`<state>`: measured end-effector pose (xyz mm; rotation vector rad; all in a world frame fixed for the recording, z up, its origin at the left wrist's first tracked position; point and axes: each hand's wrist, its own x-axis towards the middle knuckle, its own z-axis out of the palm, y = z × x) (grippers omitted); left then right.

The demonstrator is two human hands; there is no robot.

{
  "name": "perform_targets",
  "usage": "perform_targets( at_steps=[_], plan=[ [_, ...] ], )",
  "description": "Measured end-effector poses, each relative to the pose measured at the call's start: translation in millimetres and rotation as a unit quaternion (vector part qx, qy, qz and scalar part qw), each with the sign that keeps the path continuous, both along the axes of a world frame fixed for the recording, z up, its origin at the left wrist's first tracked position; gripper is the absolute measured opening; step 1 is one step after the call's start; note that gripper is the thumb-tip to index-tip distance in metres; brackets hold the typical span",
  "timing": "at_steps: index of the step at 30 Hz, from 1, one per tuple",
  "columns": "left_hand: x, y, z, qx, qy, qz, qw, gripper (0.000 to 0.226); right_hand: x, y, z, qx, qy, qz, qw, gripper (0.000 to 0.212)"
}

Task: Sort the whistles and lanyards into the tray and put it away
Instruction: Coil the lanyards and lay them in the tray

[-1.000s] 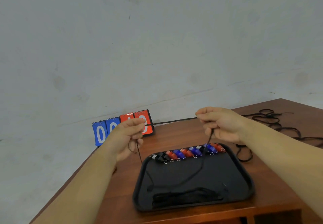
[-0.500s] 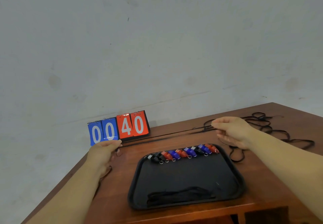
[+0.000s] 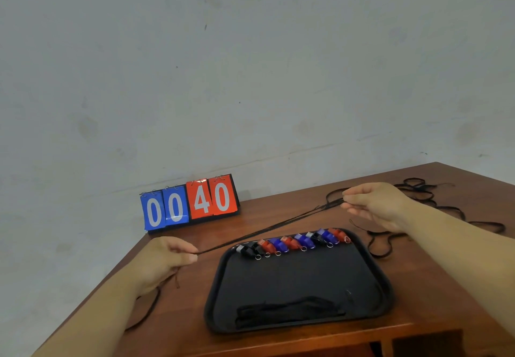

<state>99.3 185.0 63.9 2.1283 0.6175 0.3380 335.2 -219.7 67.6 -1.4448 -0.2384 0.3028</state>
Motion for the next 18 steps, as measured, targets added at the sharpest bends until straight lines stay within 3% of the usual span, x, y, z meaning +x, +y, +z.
perform_targets(
  at_steps=[2, 6, 9, 13, 18],
  plan=[
    [-1, -3, 1, 0.091, 0.029, -0.009, 0.995, 0.009, -1, 1, -1, -0.009, -0.006, 0.001, 1.0, 0.016],
    [-1, -4, 1, 0.175, 0.032, 0.001, 0.984, 0.007, -1, 5, -1, -0.043, -0.037, -0.004, 0.998, 0.016],
    [-1, 2, 0, 0.19, 0.026, 0.015, 0.981, 0.01, -4, 7, -2, -0.121, -0.101, -0.012, 0.987, 0.015],
    [-1, 6, -3, 0.174, 0.032, 0.03, 0.984, 0.013, -13, 8, 0, -0.28, -0.205, 0.007, 0.938, 0.011],
    [1, 6, -6, 0.17, 0.007, 0.068, 0.983, 0.011, -17, 10, 4, -0.281, -0.213, 0.02, 0.935, 0.014]
  ],
)
